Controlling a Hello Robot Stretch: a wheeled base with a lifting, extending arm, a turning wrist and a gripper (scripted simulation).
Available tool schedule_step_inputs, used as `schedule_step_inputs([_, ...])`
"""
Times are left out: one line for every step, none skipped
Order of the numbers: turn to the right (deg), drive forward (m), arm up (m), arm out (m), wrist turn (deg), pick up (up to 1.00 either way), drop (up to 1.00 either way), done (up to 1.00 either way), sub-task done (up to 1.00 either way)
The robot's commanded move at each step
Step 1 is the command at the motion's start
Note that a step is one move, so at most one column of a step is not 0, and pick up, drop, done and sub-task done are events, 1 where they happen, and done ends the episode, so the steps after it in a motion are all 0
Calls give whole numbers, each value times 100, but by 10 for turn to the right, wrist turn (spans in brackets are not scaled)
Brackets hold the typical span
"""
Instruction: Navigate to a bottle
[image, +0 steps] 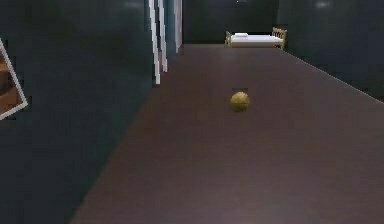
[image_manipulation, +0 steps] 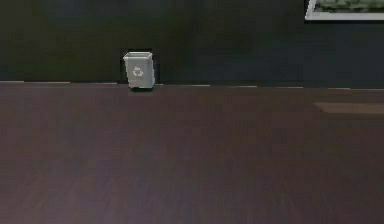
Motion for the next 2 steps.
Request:
schedule_step_inputs([0,100,0,0,0,0,0,0,0])
schedule_step_inputs([0,100,0,0,0,0,0,0,0])
